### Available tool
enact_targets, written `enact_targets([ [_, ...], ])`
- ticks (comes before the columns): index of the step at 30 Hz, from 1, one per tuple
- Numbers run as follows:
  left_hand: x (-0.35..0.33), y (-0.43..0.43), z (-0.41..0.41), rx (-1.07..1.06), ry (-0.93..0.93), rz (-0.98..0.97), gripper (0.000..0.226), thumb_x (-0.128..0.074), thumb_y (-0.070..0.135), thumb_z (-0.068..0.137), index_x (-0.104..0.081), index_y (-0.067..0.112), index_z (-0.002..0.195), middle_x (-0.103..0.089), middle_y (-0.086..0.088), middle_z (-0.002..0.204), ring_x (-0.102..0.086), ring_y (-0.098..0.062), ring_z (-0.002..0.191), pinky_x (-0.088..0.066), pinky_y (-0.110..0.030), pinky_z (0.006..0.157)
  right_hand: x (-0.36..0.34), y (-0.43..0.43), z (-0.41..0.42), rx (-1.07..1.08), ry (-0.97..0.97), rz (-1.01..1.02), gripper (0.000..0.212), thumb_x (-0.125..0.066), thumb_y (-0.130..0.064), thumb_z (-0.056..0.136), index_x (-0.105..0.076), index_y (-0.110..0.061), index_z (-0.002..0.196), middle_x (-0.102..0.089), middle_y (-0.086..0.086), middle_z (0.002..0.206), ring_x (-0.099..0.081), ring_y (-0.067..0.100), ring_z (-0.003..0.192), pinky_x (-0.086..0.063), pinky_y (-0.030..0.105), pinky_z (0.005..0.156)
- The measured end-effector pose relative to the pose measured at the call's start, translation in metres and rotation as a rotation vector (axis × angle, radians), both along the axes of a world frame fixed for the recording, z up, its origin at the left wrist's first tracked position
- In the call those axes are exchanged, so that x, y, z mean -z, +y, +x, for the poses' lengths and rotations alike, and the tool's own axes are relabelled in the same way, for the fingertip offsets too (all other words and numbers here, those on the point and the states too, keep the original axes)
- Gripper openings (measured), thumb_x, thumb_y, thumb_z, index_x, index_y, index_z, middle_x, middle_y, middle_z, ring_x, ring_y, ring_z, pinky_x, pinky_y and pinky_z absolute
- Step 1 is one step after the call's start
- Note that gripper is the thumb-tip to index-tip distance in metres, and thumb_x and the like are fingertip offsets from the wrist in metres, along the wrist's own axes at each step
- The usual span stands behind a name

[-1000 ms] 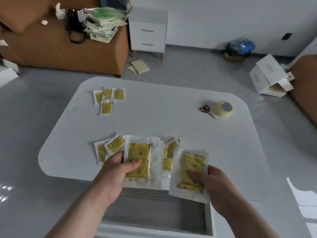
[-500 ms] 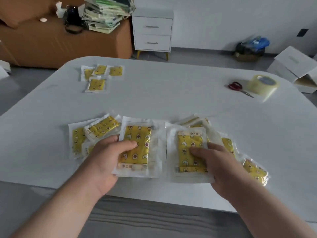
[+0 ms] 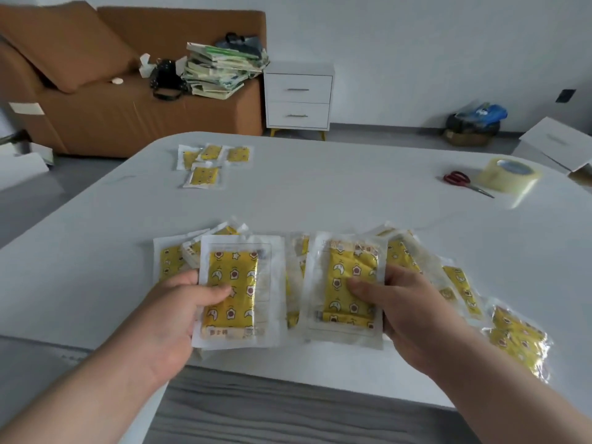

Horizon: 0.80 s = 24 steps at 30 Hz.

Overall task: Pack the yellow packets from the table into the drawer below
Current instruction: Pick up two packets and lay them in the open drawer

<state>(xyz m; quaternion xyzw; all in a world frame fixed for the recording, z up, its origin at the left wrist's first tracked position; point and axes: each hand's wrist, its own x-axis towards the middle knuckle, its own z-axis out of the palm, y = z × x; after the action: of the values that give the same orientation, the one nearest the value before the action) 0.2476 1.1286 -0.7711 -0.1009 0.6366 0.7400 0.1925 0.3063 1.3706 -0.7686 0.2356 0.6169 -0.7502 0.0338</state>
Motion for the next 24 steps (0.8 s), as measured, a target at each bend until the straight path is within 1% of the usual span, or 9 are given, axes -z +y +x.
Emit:
enact_targets([
  [3, 0.005, -0.026, 0.015, 0.000, -0.025, -0.044, 0.025, -0.056, -0.005, 0.076, -0.068, 0.002, 0.098, -0.074, -0.020, 0.092, -0.072, -0.032, 0.073, -0.056, -0.045, 0.069, -0.001, -0.008, 0.017, -0.044, -0.014, 0.025, 0.016, -0.066, -0.002, 0.083, -0.071, -0.005, 0.098, -0.077, 0.013, 0.093, -0.074, 0.029, 0.086, -0.058, 0.042, 0.078],
  [6, 0.011, -0.053, 0.037, 0.050, -0.091, -0.131, 0.028, -0.058, -0.004, 0.071, -0.067, -0.004, 0.097, -0.072, -0.026, 0.091, -0.072, -0.035, 0.070, -0.056, -0.046, 0.067, 0.004, -0.023, 0.042, -0.126, -0.071, 0.039, 0.012, -0.065, 0.000, 0.085, -0.072, -0.003, 0.094, -0.077, 0.015, 0.090, -0.075, 0.031, 0.083, -0.060, 0.041, 0.073],
  [9, 0.019, -0.076, 0.060, 0.104, -0.175, -0.215, 0.029, -0.061, -0.007, 0.065, -0.064, -0.008, 0.094, -0.072, -0.028, 0.087, -0.071, -0.036, 0.067, -0.054, -0.045, 0.068, 0.015, -0.040, 0.071, -0.255, -0.186, 0.031, 0.014, -0.065, 0.000, 0.085, -0.072, 0.001, 0.097, -0.075, 0.020, 0.093, -0.073, 0.036, 0.086, -0.057, 0.049, 0.083],
  [11, 0.027, -0.085, 0.069, 0.136, -0.241, -0.298, 0.026, -0.061, -0.013, 0.071, -0.062, -0.008, 0.096, -0.072, -0.028, 0.088, -0.071, -0.038, 0.073, -0.055, -0.048, 0.071, 0.027, -0.048, 0.089, -0.316, -0.279, 0.021, 0.014, -0.065, 0.001, 0.086, -0.072, 0.003, 0.098, -0.074, 0.022, 0.095, -0.072, 0.039, 0.090, -0.054, 0.053, 0.089],
  [13, 0.038, -0.089, 0.074, 0.176, -0.304, -0.383, 0.026, -0.061, -0.015, 0.075, -0.060, -0.009, 0.100, -0.072, -0.028, 0.089, -0.070, -0.041, 0.082, -0.055, -0.052, 0.076, 0.041, -0.053, 0.102, -0.348, -0.362, 0.002, 0.013, -0.065, 0.003, 0.086, -0.072, 0.003, 0.097, -0.074, 0.023, 0.095, -0.072, 0.040, 0.090, -0.054, 0.054, 0.089],
  [15, 0.047, -0.087, 0.075, 0.216, -0.332, -0.463, 0.023, -0.061, -0.016, 0.077, -0.060, -0.008, 0.100, -0.073, -0.026, 0.088, -0.070, -0.041, 0.084, -0.055, -0.053, 0.082, 0.055, -0.056, 0.111, -0.346, -0.421, -0.021, 0.013, -0.065, 0.002, 0.086, -0.072, 0.003, 0.098, -0.074, 0.022, 0.095, -0.072, 0.039, 0.089, -0.054, 0.054, 0.088],
  [18, 0.056, -0.082, 0.078, 0.222, -0.361, -0.527, 0.020, -0.058, -0.018, 0.080, -0.063, -0.004, 0.093, -0.074, -0.022, 0.083, -0.072, -0.035, 0.075, -0.057, -0.045, 0.073, 0.072, -0.060, 0.117, -0.299, -0.456, -0.009, 0.013, -0.068, 0.001, 0.085, -0.071, 0.001, 0.097, -0.076, 0.018, 0.090, -0.074, 0.035, 0.086, -0.056, 0.052, 0.087],
  [22, 0.076, -0.084, 0.073, 0.258, -0.390, -0.618, 0.024, -0.062, -0.015, 0.080, -0.065, -0.002, 0.100, -0.075, -0.019, 0.090, -0.071, -0.035, 0.087, -0.057, -0.046, 0.077, 0.094, -0.067, 0.111, -0.261, -0.476, 0.011, 0.014, -0.071, 0.001, 0.083, -0.069, -0.001, 0.096, -0.077, 0.016, 0.086, -0.074, 0.033, 0.083, -0.058, 0.049, 0.083],
  [24, 0.093, -0.087, 0.067, 0.261, -0.405, -0.664, 0.025, -0.064, -0.013, 0.079, -0.064, -0.001, 0.102, -0.073, -0.020, 0.099, -0.069, -0.035, 0.093, -0.056, -0.048, 0.081, 0.112, -0.074, 0.099, -0.249, -0.499, 0.030, 0.016, -0.073, 0.000, 0.081, -0.070, 0.000, 0.096, -0.077, 0.015, 0.085, -0.074, 0.032, 0.081, -0.059, 0.047, 0.081],
])
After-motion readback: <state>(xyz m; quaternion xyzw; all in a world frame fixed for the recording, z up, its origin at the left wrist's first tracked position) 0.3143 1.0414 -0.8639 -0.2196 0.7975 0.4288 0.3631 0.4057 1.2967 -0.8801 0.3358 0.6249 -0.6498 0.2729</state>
